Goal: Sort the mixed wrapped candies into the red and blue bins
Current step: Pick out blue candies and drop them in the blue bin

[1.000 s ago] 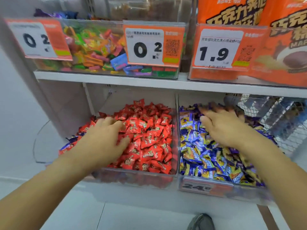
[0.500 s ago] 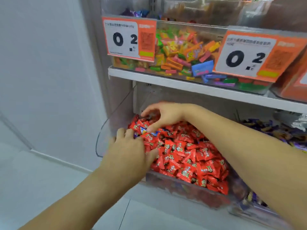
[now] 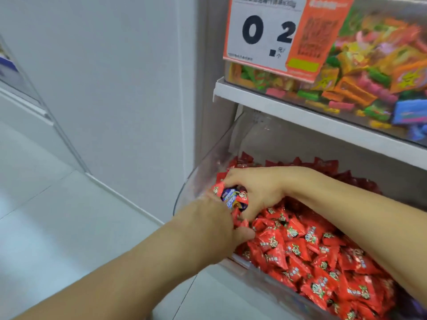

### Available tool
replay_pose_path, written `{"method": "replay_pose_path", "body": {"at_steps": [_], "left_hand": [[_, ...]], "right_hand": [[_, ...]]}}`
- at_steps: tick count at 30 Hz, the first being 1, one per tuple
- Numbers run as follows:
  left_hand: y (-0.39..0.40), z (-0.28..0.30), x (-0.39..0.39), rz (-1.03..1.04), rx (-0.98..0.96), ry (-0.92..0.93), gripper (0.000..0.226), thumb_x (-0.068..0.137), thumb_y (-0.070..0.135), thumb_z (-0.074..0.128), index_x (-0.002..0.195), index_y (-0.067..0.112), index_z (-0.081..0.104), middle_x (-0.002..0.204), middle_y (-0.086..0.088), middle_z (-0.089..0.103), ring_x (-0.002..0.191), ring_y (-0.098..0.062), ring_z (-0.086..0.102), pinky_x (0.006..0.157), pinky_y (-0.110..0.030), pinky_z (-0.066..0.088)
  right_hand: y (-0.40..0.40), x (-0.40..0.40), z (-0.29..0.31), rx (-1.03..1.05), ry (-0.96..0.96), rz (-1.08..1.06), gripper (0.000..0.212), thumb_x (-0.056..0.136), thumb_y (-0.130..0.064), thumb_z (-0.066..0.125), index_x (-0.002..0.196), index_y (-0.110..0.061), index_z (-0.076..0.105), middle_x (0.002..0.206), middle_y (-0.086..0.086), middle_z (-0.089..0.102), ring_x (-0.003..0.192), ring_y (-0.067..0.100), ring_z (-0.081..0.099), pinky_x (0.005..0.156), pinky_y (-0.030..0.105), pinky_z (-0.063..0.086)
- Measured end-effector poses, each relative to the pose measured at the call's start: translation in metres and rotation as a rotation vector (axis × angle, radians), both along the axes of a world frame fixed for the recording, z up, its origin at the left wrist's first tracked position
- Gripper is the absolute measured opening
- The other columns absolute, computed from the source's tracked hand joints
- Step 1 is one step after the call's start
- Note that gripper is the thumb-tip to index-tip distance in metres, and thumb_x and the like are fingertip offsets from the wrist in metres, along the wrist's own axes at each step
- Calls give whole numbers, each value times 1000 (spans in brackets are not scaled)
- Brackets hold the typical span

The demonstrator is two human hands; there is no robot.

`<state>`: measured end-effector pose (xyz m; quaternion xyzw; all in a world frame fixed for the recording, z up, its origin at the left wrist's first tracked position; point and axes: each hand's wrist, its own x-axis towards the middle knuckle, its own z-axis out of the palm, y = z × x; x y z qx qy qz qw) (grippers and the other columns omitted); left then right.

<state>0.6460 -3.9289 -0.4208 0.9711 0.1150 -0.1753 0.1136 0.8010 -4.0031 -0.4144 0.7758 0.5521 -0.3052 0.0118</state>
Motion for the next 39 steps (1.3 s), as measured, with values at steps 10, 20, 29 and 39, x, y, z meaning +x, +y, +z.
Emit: {"method": "replay_pose_path", "body": {"at_steps": [10, 20, 29, 39], "left_hand": [[14, -6, 33, -177, -438, -290, 79, 72, 48, 79, 139, 34, 42, 124, 4, 46, 111, -13, 53, 101, -28, 44], [-1, 7, 40, -260, -450, -341, 62, 81, 35, 79, 136, 39, 51, 130, 9, 45, 115, -9, 51, 100, -20, 40], [8, 20, 37, -213, -476, -383, 23, 96, 24, 61, 114, 38, 62, 97, 19, 60, 85, 1, 56, 73, -11, 39], [24, 27, 33, 151, -870, -235, 17, 102, 7, 48, 100, 18, 62, 76, -12, 71, 60, -22, 64, 61, -23, 49]], "right_hand": [[-89, -18, 32, 205, -186, -299, 32, 74, -43, 79, 102, -35, 66, 109, -10, 50, 101, 7, 53, 94, 31, 44], [-168, -66, 23, 547, -226, -661, 61, 79, -56, 69, 136, -49, 49, 139, -32, 38, 128, -12, 40, 106, 14, 30], [-172, -66, 14, 785, -194, -796, 25, 93, -29, 64, 117, -36, 67, 127, -28, 59, 124, -11, 50, 109, 18, 37], [-167, -70, 27, 775, -222, -905, 39, 92, -51, 57, 130, -41, 57, 130, -21, 55, 124, -4, 45, 103, 21, 33]]}}
